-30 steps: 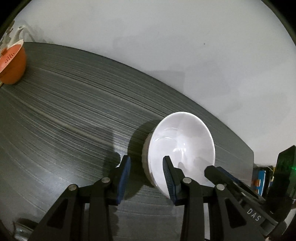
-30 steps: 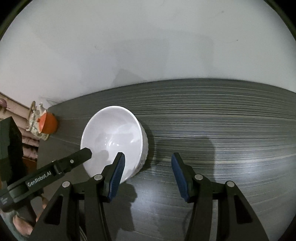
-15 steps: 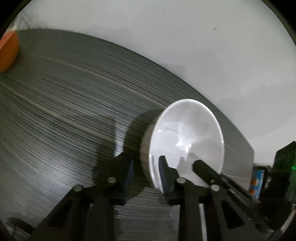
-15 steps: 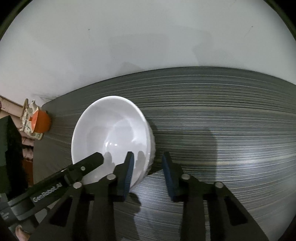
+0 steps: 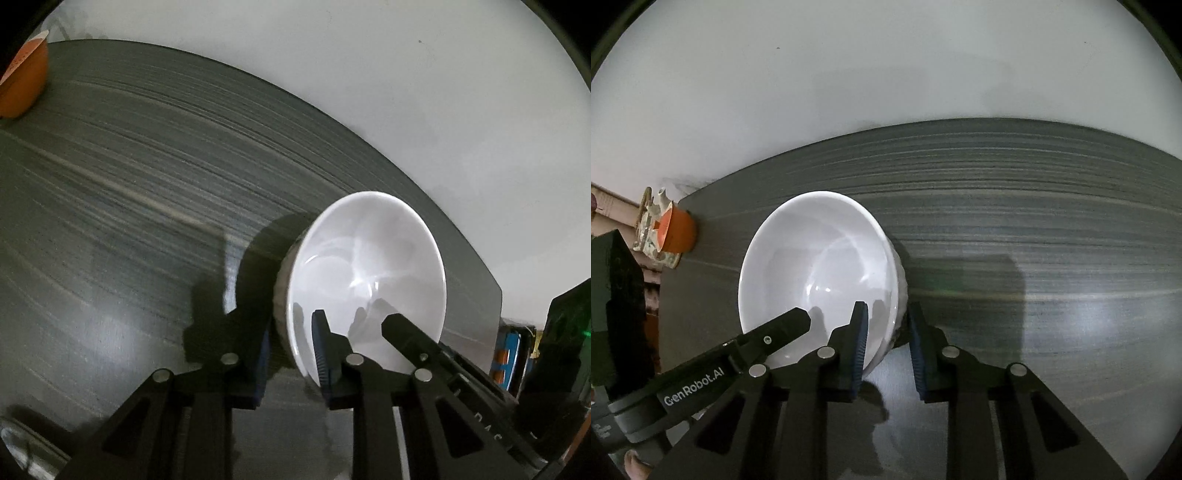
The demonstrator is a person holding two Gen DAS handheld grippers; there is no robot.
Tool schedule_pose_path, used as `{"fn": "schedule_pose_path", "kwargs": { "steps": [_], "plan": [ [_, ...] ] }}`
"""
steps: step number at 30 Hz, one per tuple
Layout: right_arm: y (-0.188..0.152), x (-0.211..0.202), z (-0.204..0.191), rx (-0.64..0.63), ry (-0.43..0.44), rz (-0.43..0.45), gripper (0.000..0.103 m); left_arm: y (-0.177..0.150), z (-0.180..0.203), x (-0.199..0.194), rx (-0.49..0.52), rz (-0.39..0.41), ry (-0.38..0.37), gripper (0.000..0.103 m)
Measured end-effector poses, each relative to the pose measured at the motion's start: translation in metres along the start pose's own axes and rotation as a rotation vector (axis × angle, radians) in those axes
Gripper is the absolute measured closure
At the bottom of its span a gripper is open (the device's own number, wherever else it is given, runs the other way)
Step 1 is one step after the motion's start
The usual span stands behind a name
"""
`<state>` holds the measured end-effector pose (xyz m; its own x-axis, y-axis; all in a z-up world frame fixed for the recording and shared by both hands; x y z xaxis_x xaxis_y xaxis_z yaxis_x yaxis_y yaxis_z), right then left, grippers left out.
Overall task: Organize plates and bowls
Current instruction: 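Carry the blue-printed bowl over the pink-rimmed bowl with the left tool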
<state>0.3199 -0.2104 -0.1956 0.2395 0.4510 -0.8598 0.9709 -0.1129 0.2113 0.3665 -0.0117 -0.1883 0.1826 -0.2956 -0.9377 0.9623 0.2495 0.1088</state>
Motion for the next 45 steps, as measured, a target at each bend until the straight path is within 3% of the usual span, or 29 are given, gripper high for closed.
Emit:
{"fn": "schedule_pose_path", "kwargs": {
  "steps": [22,45],
  "plan": [
    [-0.058,-0.08,-0.026,-0.018,0.02,0.056,0.082,-0.074,0.024,-0.076,0.091,0.059,0.019,0.082],
    [-0.151,-0.161,-0.046,-0.004,0.023,0.097,0.082,-0.184,0.035,-0.144,0.177,0.081,0.008,0.082]
  ]
}}
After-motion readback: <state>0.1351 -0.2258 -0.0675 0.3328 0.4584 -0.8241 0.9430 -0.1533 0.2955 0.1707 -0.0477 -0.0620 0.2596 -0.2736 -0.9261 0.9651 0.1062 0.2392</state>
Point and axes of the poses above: each gripper's, at about its wrist camera, not at the fingertips, and x roughly the way its jaws point, z to its right, y to its top, the point moved 5 cm from there along x, roughly the way its jaws point, and after that the axes turned 6 degrees about y, right-handed, at the moved point
